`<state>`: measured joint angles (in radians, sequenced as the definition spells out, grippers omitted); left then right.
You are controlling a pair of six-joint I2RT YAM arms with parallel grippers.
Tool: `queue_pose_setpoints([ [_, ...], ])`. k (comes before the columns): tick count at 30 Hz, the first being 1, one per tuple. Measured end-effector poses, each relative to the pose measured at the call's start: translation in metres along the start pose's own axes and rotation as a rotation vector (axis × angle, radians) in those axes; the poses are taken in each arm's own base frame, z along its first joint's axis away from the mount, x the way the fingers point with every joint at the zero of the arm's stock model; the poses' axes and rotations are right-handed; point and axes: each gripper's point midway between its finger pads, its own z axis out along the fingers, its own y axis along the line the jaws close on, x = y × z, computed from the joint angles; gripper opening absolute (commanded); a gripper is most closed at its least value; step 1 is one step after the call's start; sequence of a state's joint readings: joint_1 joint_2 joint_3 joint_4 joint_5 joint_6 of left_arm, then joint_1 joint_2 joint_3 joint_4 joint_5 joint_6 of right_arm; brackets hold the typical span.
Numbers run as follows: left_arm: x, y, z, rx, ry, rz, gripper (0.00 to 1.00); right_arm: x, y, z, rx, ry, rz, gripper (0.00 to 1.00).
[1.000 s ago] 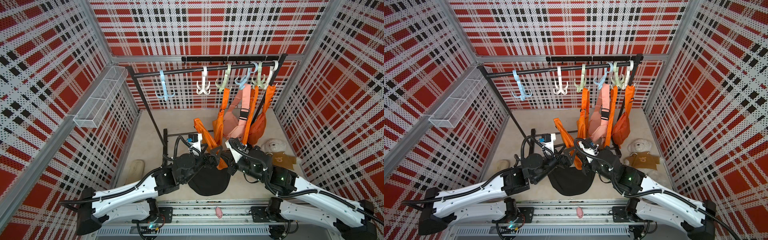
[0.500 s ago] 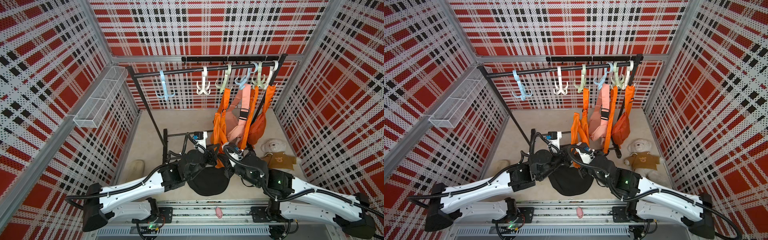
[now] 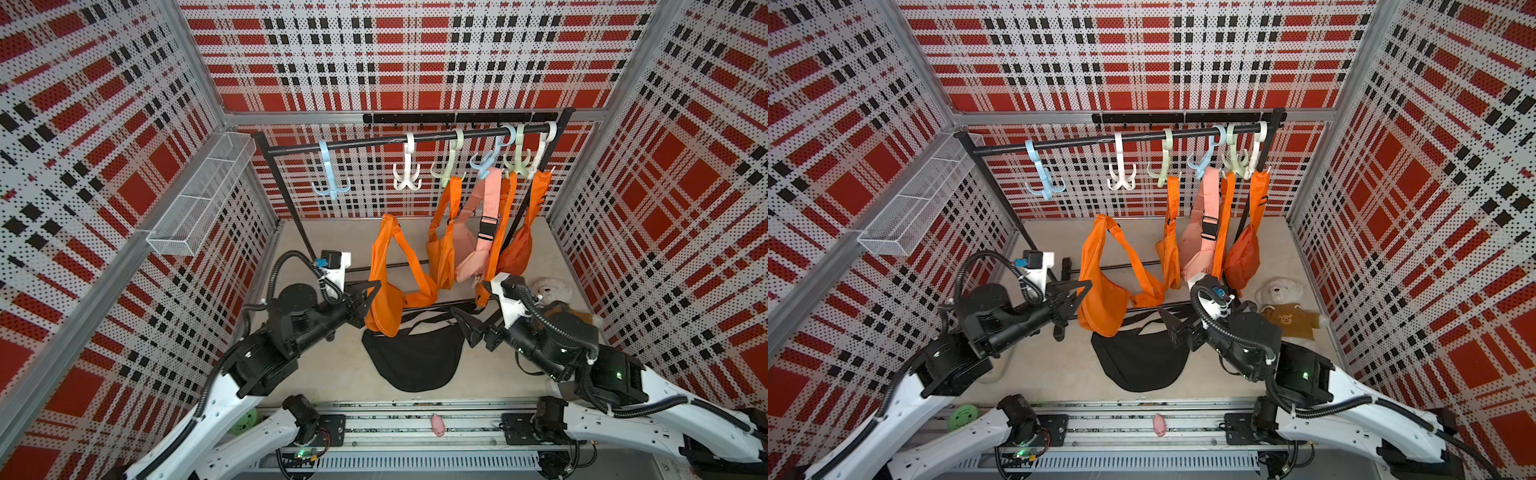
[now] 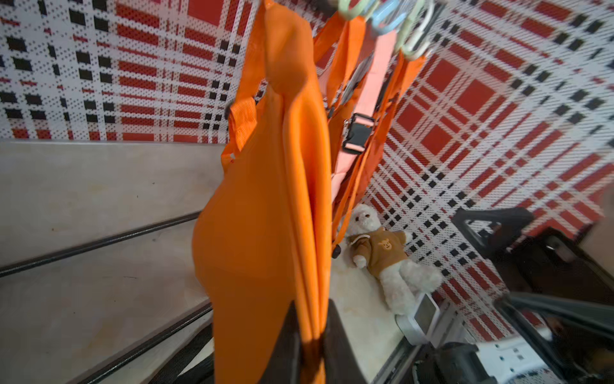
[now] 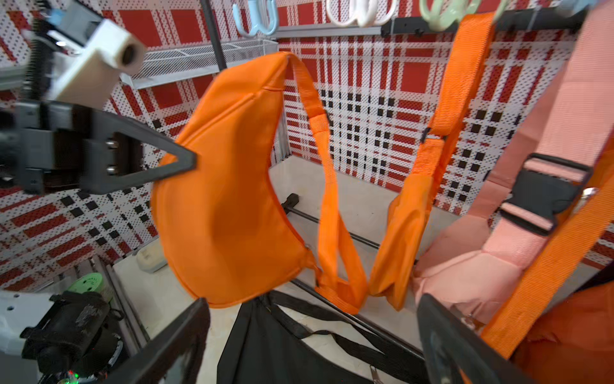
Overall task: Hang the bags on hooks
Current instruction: Pick up the bag from the bag.
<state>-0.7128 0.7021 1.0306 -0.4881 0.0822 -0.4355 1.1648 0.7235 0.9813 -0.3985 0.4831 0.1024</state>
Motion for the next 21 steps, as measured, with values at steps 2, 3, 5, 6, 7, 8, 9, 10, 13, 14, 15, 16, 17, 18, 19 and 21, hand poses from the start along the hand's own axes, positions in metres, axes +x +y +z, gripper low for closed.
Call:
queue_pose_setpoints([
  [2,-0.006,-0.01,-0.019,0.048,-0.018,0.023,0.06,-0.006,-0.003,0.0,0.008,-0.003,-0.012,1.0],
  [3,-0.008,-0.015,-0.026,0.069,-0.02,0.035,0.06,-0.007,-0.002,0.002,0.0,0.005,-0.026,1.0],
  [5,-0.007,-0.021,-0.035,0.098,-0.014,0.053,0.06,-0.012,0.0,0.007,-0.016,0.015,-0.044,1.0],
  [6,-0.006,-0.023,-0.038,0.11,-0.006,0.061,0.06,-0.014,0.002,0.01,-0.031,0.021,-0.055,1.0],
  [7,-0.003,-0.024,-0.04,0.118,0.004,0.065,0.06,-0.017,0.004,0.013,-0.044,0.024,-0.063,1.0],
  [8,-0.001,-0.025,-0.041,0.124,0.014,0.069,0.06,-0.02,0.006,0.016,-0.06,0.025,-0.071,1.0],
  [9,0.002,-0.026,-0.043,0.13,0.026,0.071,0.06,-0.021,0.011,0.02,-0.084,0.032,-0.082,1.0],
  [10,0.005,-0.026,-0.045,0.134,0.035,0.071,0.06,-0.021,0.016,0.024,-0.109,0.04,-0.09,1.0],
  [13,0.008,-0.028,-0.05,0.149,0.046,0.074,0.06,-0.021,0.034,0.035,-0.193,0.068,-0.12,1.0],
  [14,0.009,-0.029,-0.051,0.153,0.046,0.074,0.06,-0.022,0.037,0.038,-0.206,0.074,-0.128,1.0],
  [15,0.009,-0.03,-0.053,0.157,0.045,0.075,0.06,-0.022,0.042,0.044,-0.229,0.082,-0.135,1.0],
  [16,0.009,-0.031,-0.055,0.162,0.045,0.075,0.06,-0.021,0.044,0.049,-0.241,0.09,-0.137,1.0],
  [17,0.01,-0.031,-0.057,0.167,0.044,0.076,0.06,-0.02,0.045,0.054,-0.252,0.1,-0.134,1.0],
  [18,0.01,-0.033,-0.058,0.174,0.044,0.076,0.06,-0.017,0.043,0.06,-0.261,0.109,-0.128,1.0],
  [19,0.01,-0.034,-0.06,0.179,0.043,0.077,0.06,-0.014,0.04,0.066,-0.269,0.12,-0.118,1.0],
  [21,0.01,-0.036,-0.063,0.19,0.04,0.078,0.06,-0.011,0.033,0.077,-0.286,0.133,-0.09,1.0],
])
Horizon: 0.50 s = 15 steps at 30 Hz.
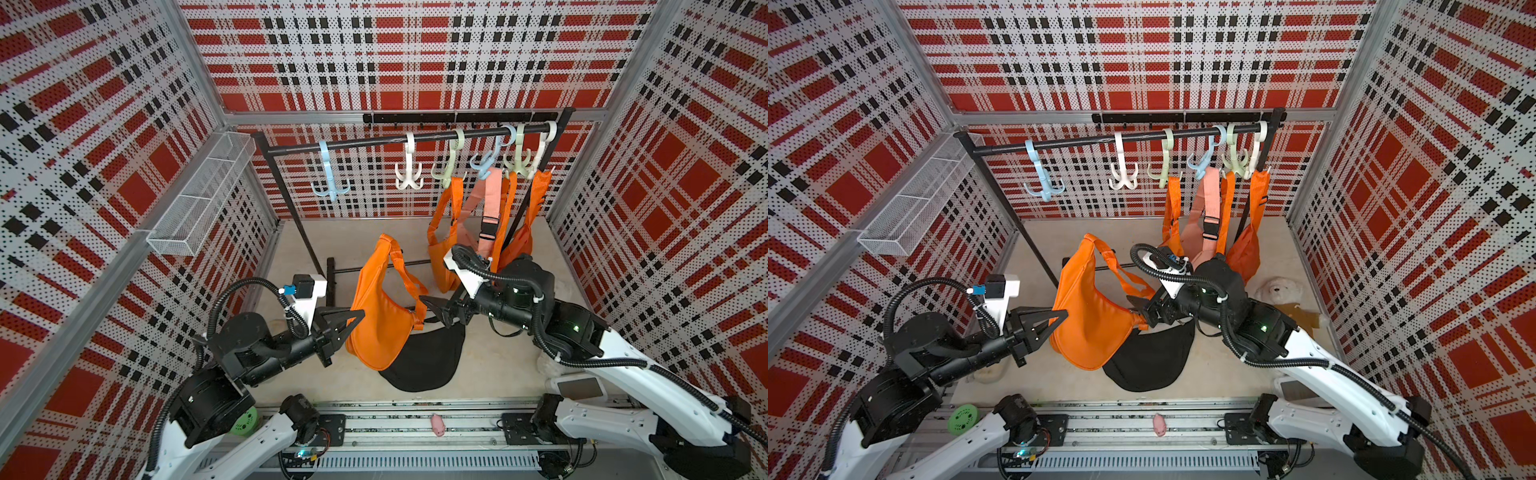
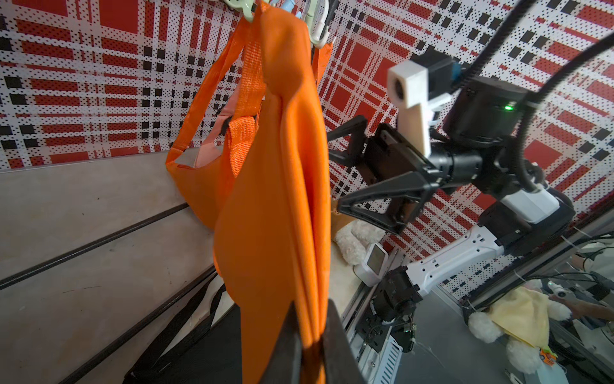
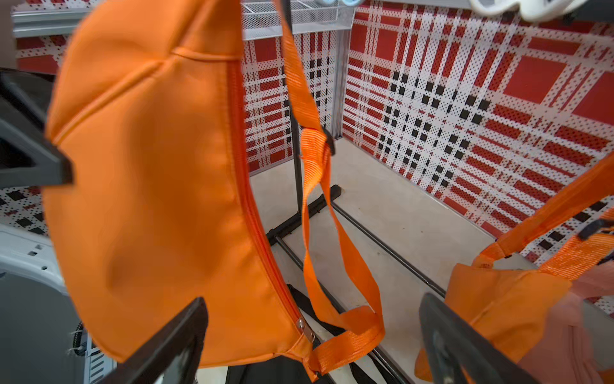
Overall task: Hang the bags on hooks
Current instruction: Pick up the bag from the bag, then hang the bag on the hook.
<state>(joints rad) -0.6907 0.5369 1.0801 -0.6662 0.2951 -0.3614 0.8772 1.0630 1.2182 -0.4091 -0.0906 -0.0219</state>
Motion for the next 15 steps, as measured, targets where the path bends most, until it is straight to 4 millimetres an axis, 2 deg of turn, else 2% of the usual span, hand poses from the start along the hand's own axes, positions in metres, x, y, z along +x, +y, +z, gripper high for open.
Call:
queue_pose_setpoints([
  [3,-0.001,-0.004,-0.004,0.017,-0.006,0.002,0.06,-0.004,-0.005,0.01,-0.05,0.003,0.029,1.0],
  [10,-0.002,-0.01,-0.014,0.034,-0.025,-0.001,0.06,-0.033,0.022,0.03,-0.241,-0.04,0.021,1.0],
  [13,-0.002,-0.011,-0.018,0.039,-0.033,-0.004,0.06,-0.033,0.025,0.047,-0.276,-0.035,0.022,1.0],
  [15,-0.003,-0.013,-0.021,0.048,-0.039,-0.004,0.06,-0.027,0.024,0.062,-0.286,-0.02,0.028,1.0],
])
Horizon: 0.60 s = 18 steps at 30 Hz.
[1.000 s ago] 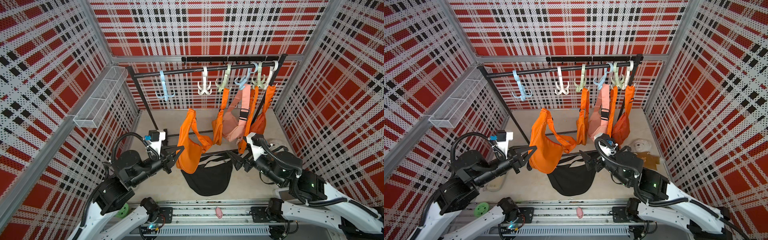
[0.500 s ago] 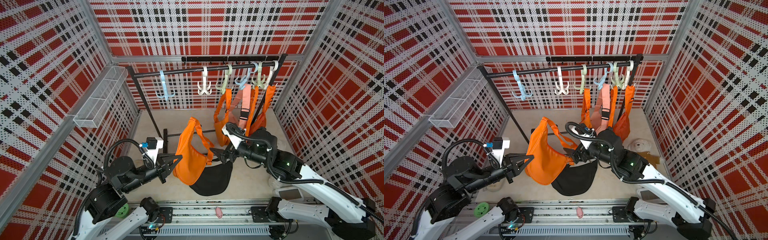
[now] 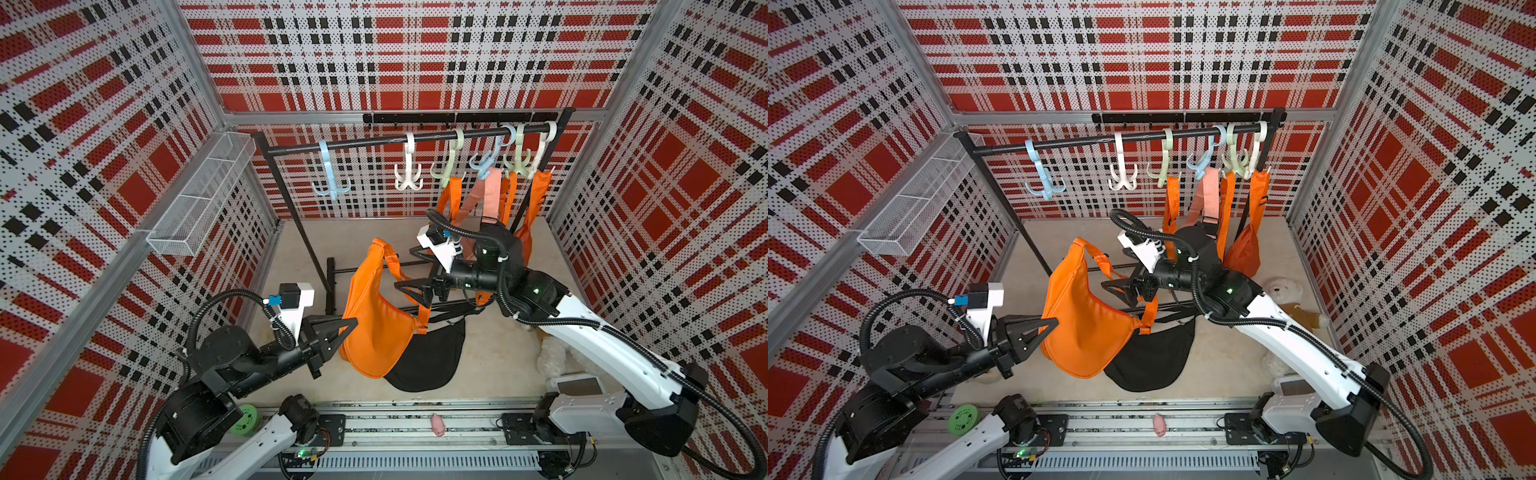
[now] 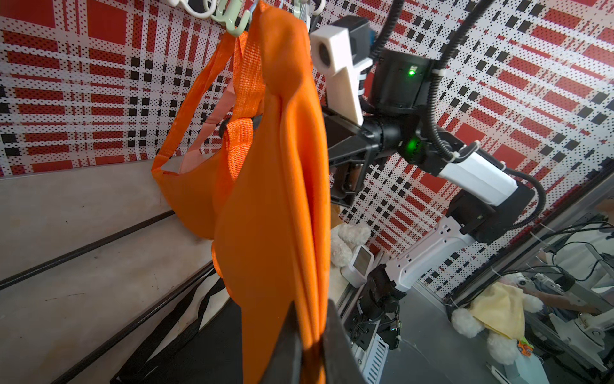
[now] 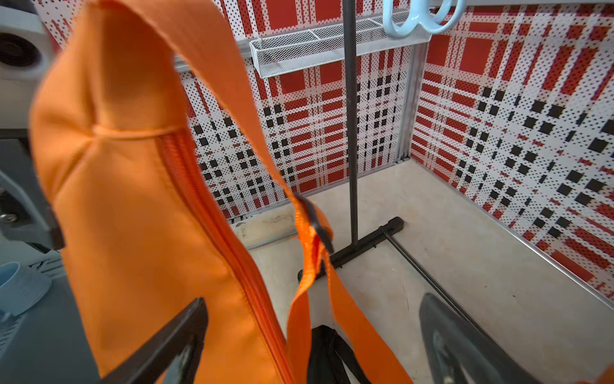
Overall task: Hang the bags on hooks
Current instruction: Hang the bag on the hook.
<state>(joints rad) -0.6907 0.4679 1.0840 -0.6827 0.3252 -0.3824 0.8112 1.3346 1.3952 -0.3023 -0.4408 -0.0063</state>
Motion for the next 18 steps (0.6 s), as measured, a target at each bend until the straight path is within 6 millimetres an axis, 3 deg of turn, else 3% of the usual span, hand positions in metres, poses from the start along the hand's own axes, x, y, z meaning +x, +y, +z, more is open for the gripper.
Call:
queue_pose_setpoints([
  [3,0.0,-0.004,-0.004,0.016,-0.006,-0.002,0.06,0.017,-0.017,0.023,0.006,0.036,0.037,0.96],
  [5,-0.001,-0.007,-0.006,0.03,-0.01,-0.005,0.06,0.029,-0.034,0.035,0.019,0.052,0.076,0.82],
  [7,-0.001,-0.011,-0.01,0.046,-0.016,-0.006,0.06,0.036,-0.054,0.041,0.046,0.054,0.121,0.42],
  [9,-0.002,-0.013,-0.015,0.054,-0.029,-0.006,0.06,0.037,-0.077,0.037,0.087,0.031,0.165,0.16],
  [14,-0.005,-0.02,-0.031,0.068,-0.067,-0.005,0.06,0.025,-0.115,-0.003,0.211,-0.071,0.213,0.09],
  [18,-0.009,-0.024,-0.041,0.07,-0.084,0.0,0.06,-0.008,-0.115,-0.032,0.264,-0.163,0.164,0.05],
])
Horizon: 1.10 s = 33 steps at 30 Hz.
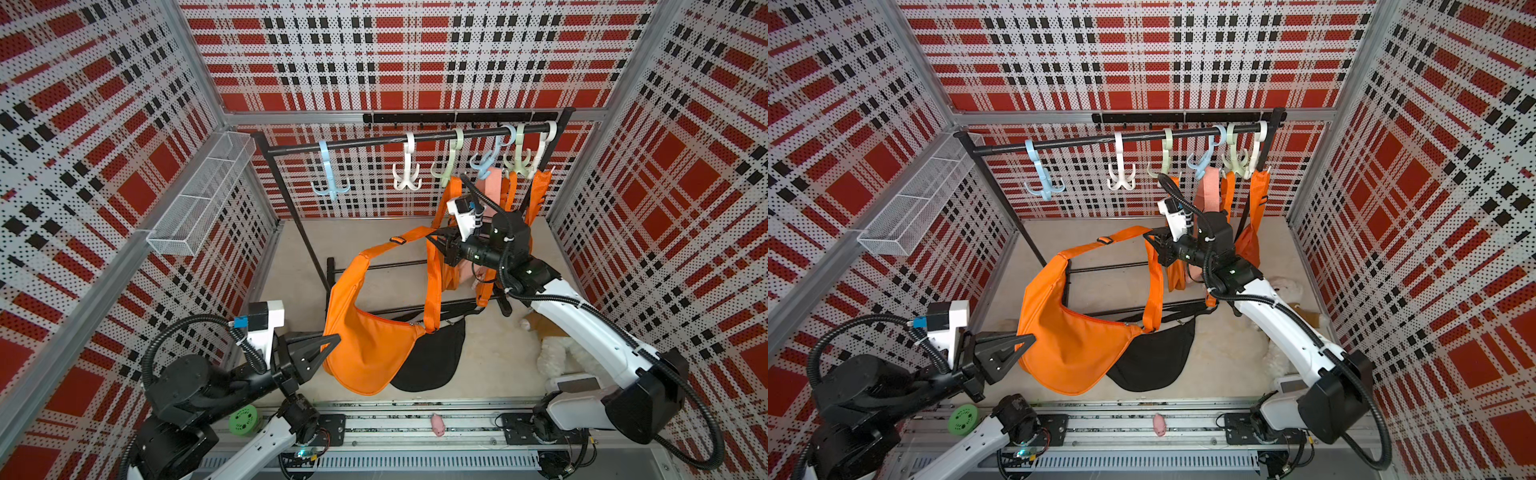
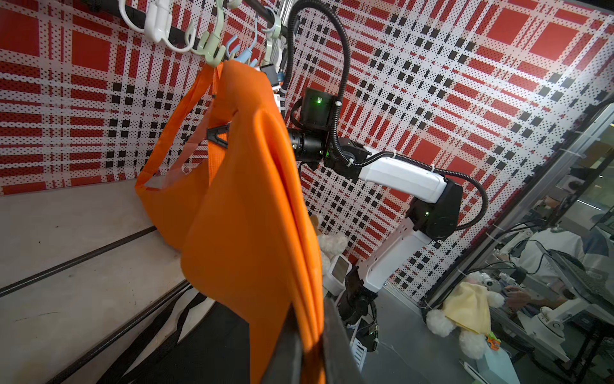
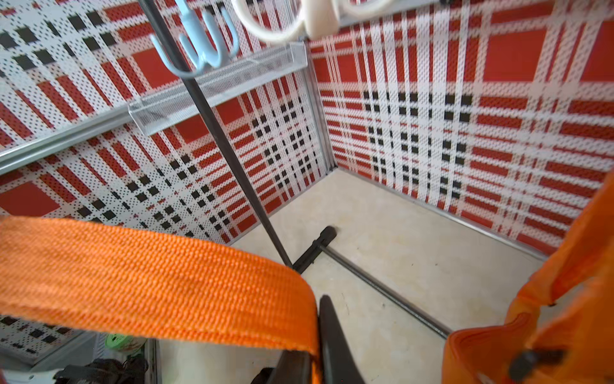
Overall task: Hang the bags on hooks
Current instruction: Hang the bag on the hook.
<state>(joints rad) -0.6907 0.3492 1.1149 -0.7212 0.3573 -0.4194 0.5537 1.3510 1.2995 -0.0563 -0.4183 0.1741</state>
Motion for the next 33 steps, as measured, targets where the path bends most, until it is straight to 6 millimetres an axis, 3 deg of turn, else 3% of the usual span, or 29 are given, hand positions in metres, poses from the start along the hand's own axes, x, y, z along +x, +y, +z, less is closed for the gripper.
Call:
queue_pose_setpoints([
  [3,-0.001,0.0,-0.003,-0.005,-0.008,0.002,0.06,-0.02,0.006,-0.011,0.01,-0.05,-0.028,0.04],
  [9,0.001,0.009,0.001,-0.037,-0.019,-0.004,0.05,-0.036,0.011,-0.019,0.012,-0.081,-0.042,0.0],
  [13,0.007,0.019,0.017,-0.043,-0.021,-0.033,0.04,-0.05,0.015,-0.022,0.009,-0.098,-0.047,0.0],
  [19,0.0,0.028,0.046,-0.028,-0.051,-0.071,0.03,-0.092,0.019,-0.025,0.025,-0.155,-0.071,0.0],
  [24,-0.015,0.026,0.068,0.006,-0.086,-0.085,0.03,-0.111,0.01,-0.013,0.062,-0.16,-0.087,0.0],
  [33,-0.015,0.015,0.088,0.033,-0.089,-0.07,0.03,-0.105,-0.025,0.026,0.171,-0.061,-0.083,0.0],
])
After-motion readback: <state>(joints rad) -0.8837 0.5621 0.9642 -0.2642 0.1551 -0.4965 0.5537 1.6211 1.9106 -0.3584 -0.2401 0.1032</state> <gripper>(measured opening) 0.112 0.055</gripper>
